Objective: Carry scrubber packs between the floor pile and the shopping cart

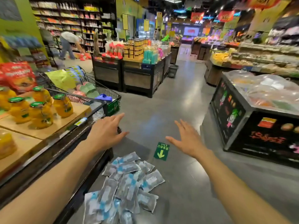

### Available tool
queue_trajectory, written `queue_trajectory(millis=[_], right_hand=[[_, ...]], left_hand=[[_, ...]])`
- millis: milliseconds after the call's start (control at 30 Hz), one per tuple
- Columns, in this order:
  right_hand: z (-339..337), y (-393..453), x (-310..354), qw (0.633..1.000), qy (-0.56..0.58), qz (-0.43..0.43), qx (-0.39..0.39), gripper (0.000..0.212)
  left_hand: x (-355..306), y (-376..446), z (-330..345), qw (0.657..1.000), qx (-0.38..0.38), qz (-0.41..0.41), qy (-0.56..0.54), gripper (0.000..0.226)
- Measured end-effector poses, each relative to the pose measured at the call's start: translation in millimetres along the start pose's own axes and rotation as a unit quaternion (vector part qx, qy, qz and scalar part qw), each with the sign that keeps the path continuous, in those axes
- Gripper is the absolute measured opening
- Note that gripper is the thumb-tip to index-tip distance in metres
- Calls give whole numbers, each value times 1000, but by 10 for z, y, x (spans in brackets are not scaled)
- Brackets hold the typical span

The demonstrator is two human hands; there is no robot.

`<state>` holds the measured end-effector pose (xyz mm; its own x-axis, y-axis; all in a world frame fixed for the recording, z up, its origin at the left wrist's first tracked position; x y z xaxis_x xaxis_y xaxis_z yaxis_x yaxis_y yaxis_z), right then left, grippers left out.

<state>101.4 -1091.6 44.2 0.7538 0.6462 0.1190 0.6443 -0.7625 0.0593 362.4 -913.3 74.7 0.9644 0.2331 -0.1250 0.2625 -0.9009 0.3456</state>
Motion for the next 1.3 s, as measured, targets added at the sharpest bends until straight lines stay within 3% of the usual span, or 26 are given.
queue_trajectory(millis=[233,467,600,733,833,933,1033,1300], right_hand=[[46,387,-78,998,8,66,-22,97],[237,815,125,990,46,131,-13,98],[425,1016,113,987,56,147,1,110],[649,1290,-12,987,53,149,5,103],[980,1555,-103,986,63,152,7,112],[1543,1818,-204,987,63,145,5,116],[2384,2010,-287,991,56,122,1,106],[5490,2069,-584,993,73,85,-35,103]], left_hand=[[408,699,381,998,62,21,3,89],[829,1188,641,997,56,44,-4,85],[1004,1432,872,997,67,34,-30,93],[1119,1598,1254,996,59,25,-66,96],[1191,1679,1724,995,45,20,-90,92],[1233,1696,2369,993,25,24,-109,91],[1255,1571,3199,993,11,33,-116,90],[1558,563,6127,994,52,36,-91,85]])
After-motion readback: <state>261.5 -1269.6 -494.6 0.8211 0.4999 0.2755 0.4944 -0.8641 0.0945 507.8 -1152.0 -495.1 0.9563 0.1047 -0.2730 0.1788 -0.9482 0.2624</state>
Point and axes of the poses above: each hand's wrist, its own y-axis towards the middle knuckle, its own z-axis out of the palm, x = y × z, the point moved 3 cm from there along y, towards the middle knuckle, and after that the axes turned 5 degrees about -y, right-handed, at the moved point
